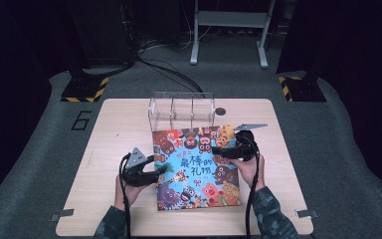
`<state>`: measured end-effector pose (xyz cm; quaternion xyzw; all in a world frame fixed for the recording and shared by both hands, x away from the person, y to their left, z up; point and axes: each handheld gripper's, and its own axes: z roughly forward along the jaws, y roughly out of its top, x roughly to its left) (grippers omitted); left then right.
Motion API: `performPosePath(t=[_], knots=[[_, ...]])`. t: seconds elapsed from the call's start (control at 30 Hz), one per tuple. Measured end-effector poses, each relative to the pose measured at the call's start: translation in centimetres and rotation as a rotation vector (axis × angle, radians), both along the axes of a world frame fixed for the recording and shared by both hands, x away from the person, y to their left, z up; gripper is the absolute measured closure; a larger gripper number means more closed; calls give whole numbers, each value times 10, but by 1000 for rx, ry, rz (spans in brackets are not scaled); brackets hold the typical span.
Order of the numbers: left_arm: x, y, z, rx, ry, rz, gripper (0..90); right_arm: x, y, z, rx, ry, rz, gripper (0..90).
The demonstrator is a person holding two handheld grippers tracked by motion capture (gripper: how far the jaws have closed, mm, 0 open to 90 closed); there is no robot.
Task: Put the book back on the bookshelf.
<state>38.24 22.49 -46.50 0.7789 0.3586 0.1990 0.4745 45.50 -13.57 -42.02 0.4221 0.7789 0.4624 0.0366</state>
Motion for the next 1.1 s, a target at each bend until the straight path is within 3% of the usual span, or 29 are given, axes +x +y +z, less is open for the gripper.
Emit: performPosePath(t=[0.3, 0.5, 0.63, 0.73, 0.77, 1.03, 1.1], knots=[[-3, 3, 1, 1, -15, -6, 410, 3, 3, 6, -21, 2, 0, 351], [-3, 5, 6, 27, -24, -10, 434, 6, 5, 11, -35, -6, 3, 347], [-5, 6, 8, 24, -51, -2, 447, 7, 5, 14, -35, -7, 5, 347], [-5, 6, 9, 20, -39, -11, 454, 6, 5, 15, -31, -8, 2, 347], [-5, 6, 8, 17, -59, -1, 454, 6, 5, 15, -31, -8, 2, 347], [-6, 9, 13, 15, -32, -4, 486, 5, 6, 18, -32, -22, 2, 346], [-6, 9, 13, 10, -54, 8, 492, 4, 7, 19, -33, -26, 2, 346]])
